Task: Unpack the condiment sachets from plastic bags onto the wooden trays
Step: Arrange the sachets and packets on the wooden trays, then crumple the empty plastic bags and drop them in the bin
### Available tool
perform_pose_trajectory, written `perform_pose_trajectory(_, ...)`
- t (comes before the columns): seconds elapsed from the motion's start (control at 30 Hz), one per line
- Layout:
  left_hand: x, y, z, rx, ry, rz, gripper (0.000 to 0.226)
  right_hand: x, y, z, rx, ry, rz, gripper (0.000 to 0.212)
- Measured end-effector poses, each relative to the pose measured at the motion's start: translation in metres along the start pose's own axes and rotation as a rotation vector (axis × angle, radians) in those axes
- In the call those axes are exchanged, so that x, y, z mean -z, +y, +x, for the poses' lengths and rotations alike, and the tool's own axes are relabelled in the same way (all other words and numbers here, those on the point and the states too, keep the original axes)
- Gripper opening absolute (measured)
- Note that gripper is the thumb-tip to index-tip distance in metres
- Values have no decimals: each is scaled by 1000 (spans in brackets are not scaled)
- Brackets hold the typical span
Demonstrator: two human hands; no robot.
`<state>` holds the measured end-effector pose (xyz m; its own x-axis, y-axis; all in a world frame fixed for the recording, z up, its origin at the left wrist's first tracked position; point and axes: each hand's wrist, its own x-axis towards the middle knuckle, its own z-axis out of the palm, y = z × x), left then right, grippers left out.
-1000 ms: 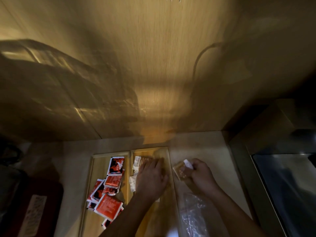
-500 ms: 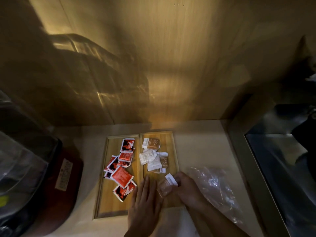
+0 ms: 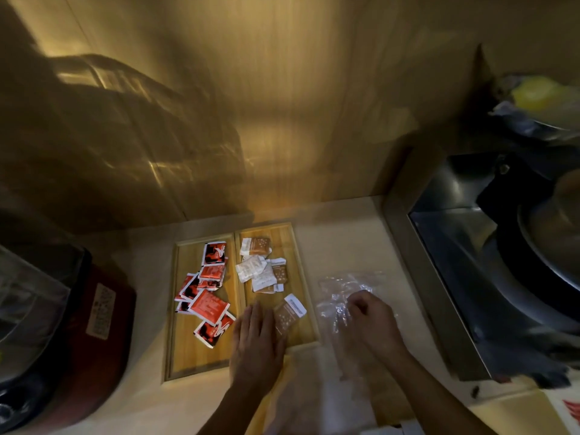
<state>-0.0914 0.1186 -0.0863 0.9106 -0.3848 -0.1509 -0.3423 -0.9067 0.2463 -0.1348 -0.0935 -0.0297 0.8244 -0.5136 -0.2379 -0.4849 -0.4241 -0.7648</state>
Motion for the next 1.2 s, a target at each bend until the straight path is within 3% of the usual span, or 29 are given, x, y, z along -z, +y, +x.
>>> perform_pose_trajectory(0.13,3,39,-4,-183,109,-142,38,24,27,2,-41,151,-78,10)
perform_pose_trajectory(0.23,6,82,-10,-208,-6,-292,26,38,46,4,-104,138,-272,20)
perform_pose_trajectory(0.37,-7,121,-7,134,-302,-460,52,45,64,2,-355,16,-155,22)
perform_pose_trajectory(0.43,-11,127,-3,288,-389,-653,62,46,71,-1,-417,-45,-59,23)
perform_pose_trajectory(0.57,2,141,8,551,-450,-1084,25,48,78,-9,-466,-120,246,4)
perform_pose_trajectory(0.7,10,142,14,823,-540,-1442,16,61,75,-10,-473,-210,460,17)
perform_pose_trajectory(0.77,16,137,17,792,-632,-1525,18,67,71,-8,-445,-221,497,28)
perform_pose_trajectory(0.87,31,131,24,553,-635,-1513,10,75,60,-3,-376,-224,541,23)
perform_pose_trajectory(0.97,47,123,32,319,-589,-1566,38,86,45,-3,-276,-274,600,22)
perform_pose_trajectory(1.03,62,119,31,257,-613,-1616,52,91,35,-6,-191,-304,626,23)
perform_pose_trajectory(1.13,85,119,30,237,-576,-1581,43,88,26,-2,-96,-291,539,19)
perform_pose_trajectory(1.2,96,122,29,197,-466,-1506,29,86,19,1,-87,-323,541,12)
